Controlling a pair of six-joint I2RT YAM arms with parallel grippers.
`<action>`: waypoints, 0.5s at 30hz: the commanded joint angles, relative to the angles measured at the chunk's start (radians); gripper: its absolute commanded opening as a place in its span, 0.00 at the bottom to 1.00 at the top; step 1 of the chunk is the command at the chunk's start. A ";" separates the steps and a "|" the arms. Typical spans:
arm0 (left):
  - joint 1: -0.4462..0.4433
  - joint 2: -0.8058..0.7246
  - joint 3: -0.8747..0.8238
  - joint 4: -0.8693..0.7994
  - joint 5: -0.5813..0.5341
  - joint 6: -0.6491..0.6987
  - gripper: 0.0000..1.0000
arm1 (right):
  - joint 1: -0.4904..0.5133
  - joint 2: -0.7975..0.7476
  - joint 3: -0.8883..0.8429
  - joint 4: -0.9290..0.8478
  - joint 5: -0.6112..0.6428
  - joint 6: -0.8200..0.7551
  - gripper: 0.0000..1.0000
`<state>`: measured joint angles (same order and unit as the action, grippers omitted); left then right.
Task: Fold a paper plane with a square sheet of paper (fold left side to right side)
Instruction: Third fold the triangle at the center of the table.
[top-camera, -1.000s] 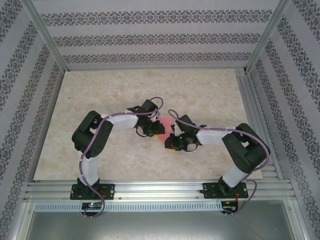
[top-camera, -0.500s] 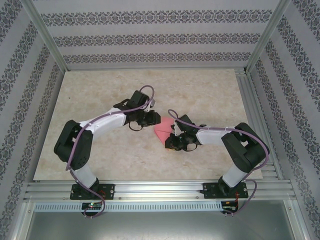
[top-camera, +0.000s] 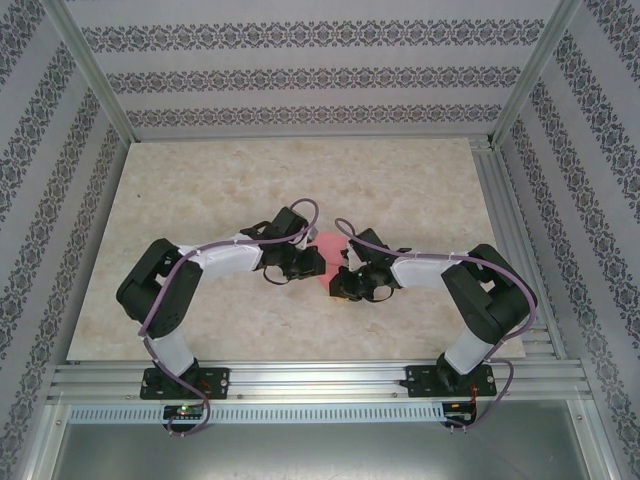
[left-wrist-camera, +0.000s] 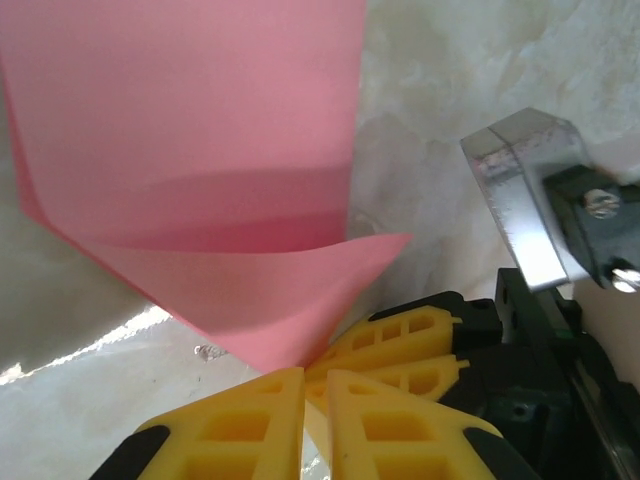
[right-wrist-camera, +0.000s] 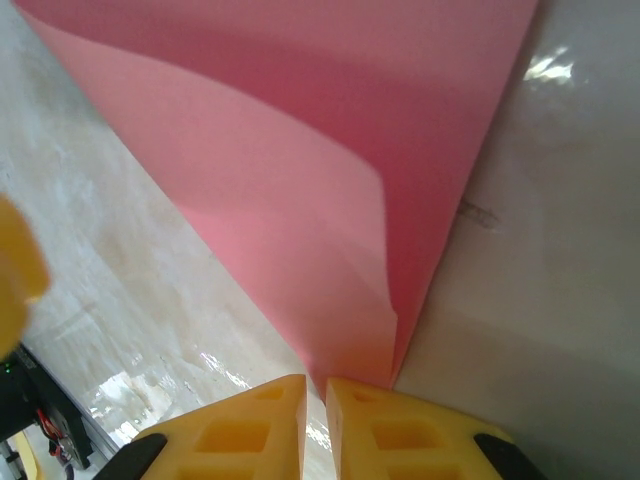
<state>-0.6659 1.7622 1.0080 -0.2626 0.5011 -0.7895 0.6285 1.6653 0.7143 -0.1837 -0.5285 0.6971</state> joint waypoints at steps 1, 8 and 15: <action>-0.023 0.045 0.015 0.063 0.011 -0.041 0.15 | 0.025 0.060 -0.027 -0.097 0.073 -0.014 0.16; -0.047 0.104 0.027 0.106 0.014 -0.063 0.15 | 0.028 0.063 -0.026 -0.106 0.074 -0.017 0.16; -0.047 0.113 0.034 0.048 -0.043 -0.035 0.15 | 0.031 0.066 -0.022 -0.131 0.087 -0.025 0.16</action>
<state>-0.6952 1.8545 1.0111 -0.2173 0.4950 -0.8330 0.6285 1.6691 0.7223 -0.1986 -0.5270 0.6956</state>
